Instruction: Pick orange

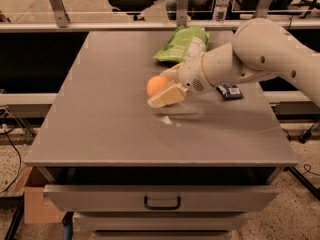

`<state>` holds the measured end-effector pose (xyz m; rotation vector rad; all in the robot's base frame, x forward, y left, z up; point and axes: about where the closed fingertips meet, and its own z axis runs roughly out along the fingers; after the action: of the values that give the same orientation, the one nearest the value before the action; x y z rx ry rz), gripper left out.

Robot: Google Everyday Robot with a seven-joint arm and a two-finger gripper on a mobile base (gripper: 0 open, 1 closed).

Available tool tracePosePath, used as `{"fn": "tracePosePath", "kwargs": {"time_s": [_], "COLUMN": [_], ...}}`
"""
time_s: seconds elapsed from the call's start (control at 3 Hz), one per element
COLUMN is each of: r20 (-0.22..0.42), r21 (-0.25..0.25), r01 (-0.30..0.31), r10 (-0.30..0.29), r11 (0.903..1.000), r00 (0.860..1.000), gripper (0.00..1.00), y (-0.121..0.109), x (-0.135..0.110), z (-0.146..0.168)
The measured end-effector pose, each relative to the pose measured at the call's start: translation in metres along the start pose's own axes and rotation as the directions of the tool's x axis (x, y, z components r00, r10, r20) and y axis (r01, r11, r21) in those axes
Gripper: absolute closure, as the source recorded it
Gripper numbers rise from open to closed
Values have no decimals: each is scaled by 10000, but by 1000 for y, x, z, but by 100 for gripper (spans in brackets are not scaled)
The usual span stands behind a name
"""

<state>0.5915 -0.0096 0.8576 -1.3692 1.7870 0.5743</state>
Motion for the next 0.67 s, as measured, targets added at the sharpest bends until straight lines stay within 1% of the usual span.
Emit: {"fn": "tracePosePath", "kwargs": {"time_s": [0.33,0.67], "r20": [132,1071], "r21": [-151,-231], "r01": [25,-229], "r10": [-23,253], "r11": [9999,9995], "r00": [9999,9939], "gripper": [62,85], "y": [4,1], "x": [-5,-25], "z": [1,-4]}}
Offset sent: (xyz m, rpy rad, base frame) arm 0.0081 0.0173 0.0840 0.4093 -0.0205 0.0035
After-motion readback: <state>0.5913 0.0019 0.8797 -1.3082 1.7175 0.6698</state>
